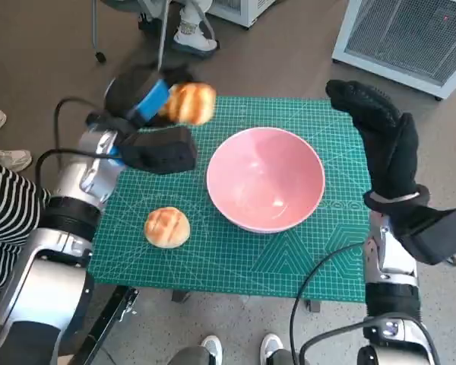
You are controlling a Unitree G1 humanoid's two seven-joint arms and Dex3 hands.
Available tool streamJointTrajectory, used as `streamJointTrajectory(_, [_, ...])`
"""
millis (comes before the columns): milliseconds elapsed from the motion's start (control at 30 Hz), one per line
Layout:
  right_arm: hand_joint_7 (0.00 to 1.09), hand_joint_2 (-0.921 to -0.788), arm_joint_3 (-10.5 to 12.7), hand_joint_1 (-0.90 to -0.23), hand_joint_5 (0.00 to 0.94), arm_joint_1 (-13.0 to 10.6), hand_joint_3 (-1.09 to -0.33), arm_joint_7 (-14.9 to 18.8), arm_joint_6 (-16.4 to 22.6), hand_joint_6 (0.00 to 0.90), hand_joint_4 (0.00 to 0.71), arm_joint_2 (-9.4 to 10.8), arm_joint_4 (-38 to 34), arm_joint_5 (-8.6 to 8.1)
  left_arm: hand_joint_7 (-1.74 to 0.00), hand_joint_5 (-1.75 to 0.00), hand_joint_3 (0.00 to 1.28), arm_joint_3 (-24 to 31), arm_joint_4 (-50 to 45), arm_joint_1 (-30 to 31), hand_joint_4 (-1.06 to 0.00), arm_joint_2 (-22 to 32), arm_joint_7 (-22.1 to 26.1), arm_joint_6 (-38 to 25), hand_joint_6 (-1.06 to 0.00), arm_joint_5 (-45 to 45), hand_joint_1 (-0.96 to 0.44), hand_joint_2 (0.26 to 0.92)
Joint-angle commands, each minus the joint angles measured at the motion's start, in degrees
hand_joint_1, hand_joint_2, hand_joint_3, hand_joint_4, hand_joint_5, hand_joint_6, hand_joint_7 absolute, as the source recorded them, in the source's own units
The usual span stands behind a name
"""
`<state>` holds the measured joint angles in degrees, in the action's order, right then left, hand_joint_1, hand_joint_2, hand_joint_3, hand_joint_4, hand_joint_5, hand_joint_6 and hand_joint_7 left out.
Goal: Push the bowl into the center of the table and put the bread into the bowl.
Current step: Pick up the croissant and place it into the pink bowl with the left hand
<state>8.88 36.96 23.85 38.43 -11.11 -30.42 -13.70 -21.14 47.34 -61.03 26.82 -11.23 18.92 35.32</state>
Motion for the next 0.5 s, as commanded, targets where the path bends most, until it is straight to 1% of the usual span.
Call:
streamJointTrajectory(33, [0.56,-0.921,0.1,-0.737,0.001,-1.0,-0.733,0.8,-1.1,-0.001,0.176,-0.5,-0.4,-0.58,-1.16,-1.03,0.02,-0.6,-4.9,2.7,-0.78,-1.1,1.5,3.2,-0.66,-0.1,0.00,0.916])
streamJointTrajectory(133, [0.56,-0.921,0.2,-0.742,0.001,-1.0,-0.732,0.9,-1.3,-0.001,0.176,-0.5,-0.2,-0.71,-1.18,-1.03,0.02,-1.5,-4.3,2.7,-0.78,-2.0,1.6,5.4,-0.65,0.4,0.00,0.919])
streamJointTrajectory(233, [0.56,-0.921,0.2,-0.745,0.001,-1.1,-0.731,1.0,-1.4,-0.001,0.176,-0.4,0.1,-0.80,-1.20,-1.05,0.04,-3.1,-1.6,1.8,-0.76,-3.9,1.3,7.4,-0.62,1.7,0.00,0.920])
streamJointTrajectory(333, [0.56,-0.921,0.2,-0.747,0.001,-1.4,-0.730,1.0,-1.6,-0.001,0.176,-0.4,0.5,-0.88,-1.22,-1.08,0.06,-4.8,1.1,0.8,-0.74,-5.7,1.3,8.1,-0.60,3.0,0.00,0.920])
streamJointTrajectory(500, [0.56,-0.921,0.3,-0.748,0.001,-1.7,-0.725,1.0,-2.0,-0.001,0.177,-0.5,1.2,-1.01,-1.20,-1.13,0.07,-7.2,5.3,-0.9,-0.72,-8.0,0.3,8.6,-0.60,5.4,0.00,0.920])
